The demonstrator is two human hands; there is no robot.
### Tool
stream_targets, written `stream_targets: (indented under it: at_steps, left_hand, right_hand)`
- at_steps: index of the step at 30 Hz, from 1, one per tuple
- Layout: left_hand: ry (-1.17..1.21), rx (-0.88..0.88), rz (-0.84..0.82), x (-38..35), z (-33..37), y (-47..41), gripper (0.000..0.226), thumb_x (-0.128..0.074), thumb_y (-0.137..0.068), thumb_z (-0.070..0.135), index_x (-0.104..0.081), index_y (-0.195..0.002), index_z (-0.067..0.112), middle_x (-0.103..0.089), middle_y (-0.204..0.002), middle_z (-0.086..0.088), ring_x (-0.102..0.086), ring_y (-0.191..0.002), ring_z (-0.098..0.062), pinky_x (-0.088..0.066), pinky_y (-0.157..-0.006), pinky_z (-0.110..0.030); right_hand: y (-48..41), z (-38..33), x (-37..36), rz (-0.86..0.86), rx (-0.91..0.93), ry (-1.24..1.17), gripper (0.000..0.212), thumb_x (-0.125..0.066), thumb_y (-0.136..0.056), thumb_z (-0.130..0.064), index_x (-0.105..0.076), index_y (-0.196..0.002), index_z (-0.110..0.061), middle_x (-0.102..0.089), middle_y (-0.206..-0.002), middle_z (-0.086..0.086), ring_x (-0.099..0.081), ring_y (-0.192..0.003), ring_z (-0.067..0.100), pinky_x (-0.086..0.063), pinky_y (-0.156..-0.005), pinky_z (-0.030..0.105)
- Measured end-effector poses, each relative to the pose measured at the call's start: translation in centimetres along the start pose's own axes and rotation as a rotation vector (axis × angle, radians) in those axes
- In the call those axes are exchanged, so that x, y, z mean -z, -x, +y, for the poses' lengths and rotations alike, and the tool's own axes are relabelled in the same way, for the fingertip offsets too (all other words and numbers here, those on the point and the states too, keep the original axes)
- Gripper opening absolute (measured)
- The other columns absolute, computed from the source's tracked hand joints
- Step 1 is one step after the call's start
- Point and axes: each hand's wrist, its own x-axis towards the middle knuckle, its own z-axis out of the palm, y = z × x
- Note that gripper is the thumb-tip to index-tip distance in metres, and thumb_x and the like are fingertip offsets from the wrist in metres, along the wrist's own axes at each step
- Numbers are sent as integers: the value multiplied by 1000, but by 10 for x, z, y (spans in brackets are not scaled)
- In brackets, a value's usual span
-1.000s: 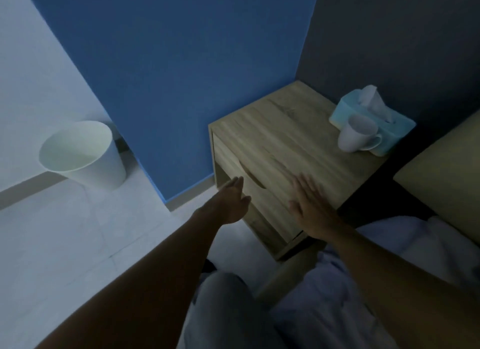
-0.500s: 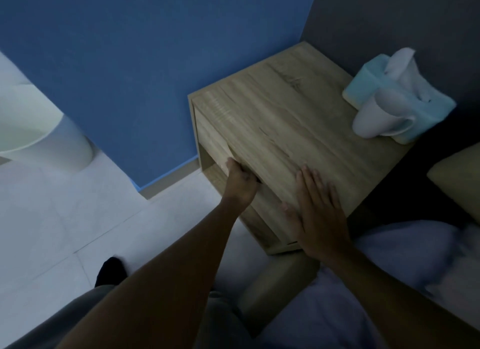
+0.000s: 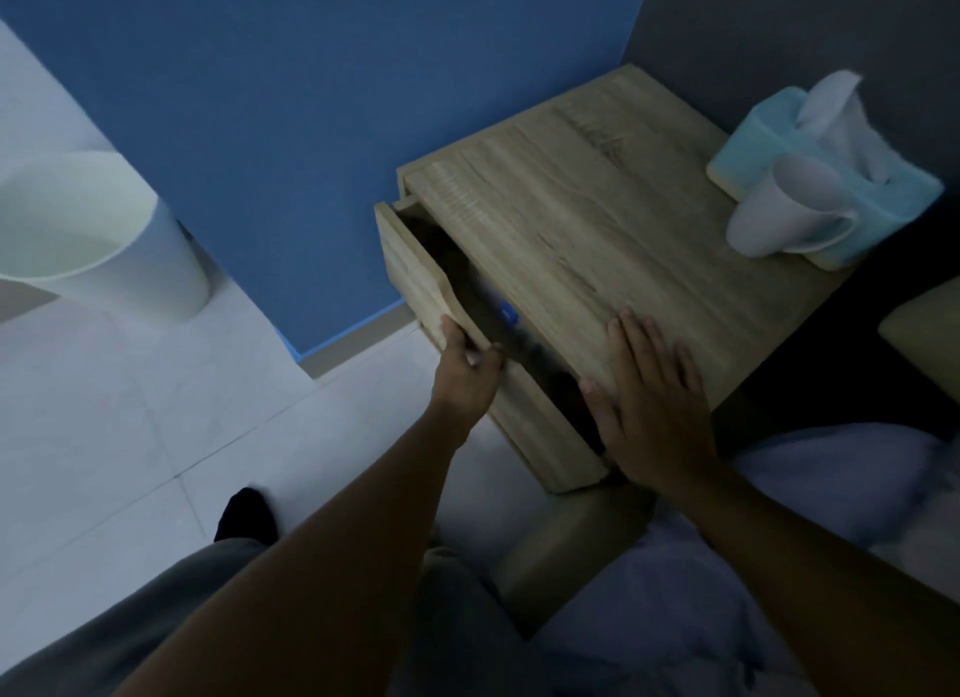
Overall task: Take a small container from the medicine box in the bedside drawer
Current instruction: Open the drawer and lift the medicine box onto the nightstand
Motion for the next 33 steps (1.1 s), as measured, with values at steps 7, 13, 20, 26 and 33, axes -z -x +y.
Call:
stream_targets:
  at_steps: [7,13,20,26,33]
  left_hand:
    - [-20,13,-34,49,-20,32,71,-55,-94,31,-13,-151,38,-45,-132,17,-54,-93,4,-50,-63,-6]
    - [-67,32,-11,79,-33,59,59,-54,-94,31,-22,-143,41,-46,-103,36,-51,-90,11,-46,-55,0]
    - [-49,107,37,100,-35,78,70,-59,-91,25,-19,-147,32,-54,-117,12,-59,-92,-5,-50,-54,-11]
    - [-104,114,71,112,-37,87,63,-58,-92,24,-23,-145,26,-55,-126,2,-58,-89,-5,-47,-55,-13]
    - [-338,-151,294,101,-7,99,102,-77,-78,28,-7,-151,24,-3,-162,-5,-5,-148,-21,-23,-114,-42]
  right_hand:
    - [0,1,-2,17,-1,14,70,-27,-98,-57,-24,-155,-17,-26,-164,6,-24,-151,24,-23,-119,52]
    - [0,2,-5,23,0,1,70,-31,-96,-55,-27,-154,-16,-30,-162,7,-29,-149,25,-27,-117,53]
    - [-2,3,0,-68,-12,-19,73,-18,-97,-60,-13,-158,-20,-16,-167,3,-14,-154,22,-13,-122,52]
    - [-6,-3,10,-261,-75,-49,73,-16,-99,-58,4,-159,-22,6,-169,-2,6,-155,17,4,-124,48]
    - [30,-62,15,93,179,-137,54,-41,-93,-31,-49,-142,-11,-45,-151,14,-40,-141,31,-31,-114,47]
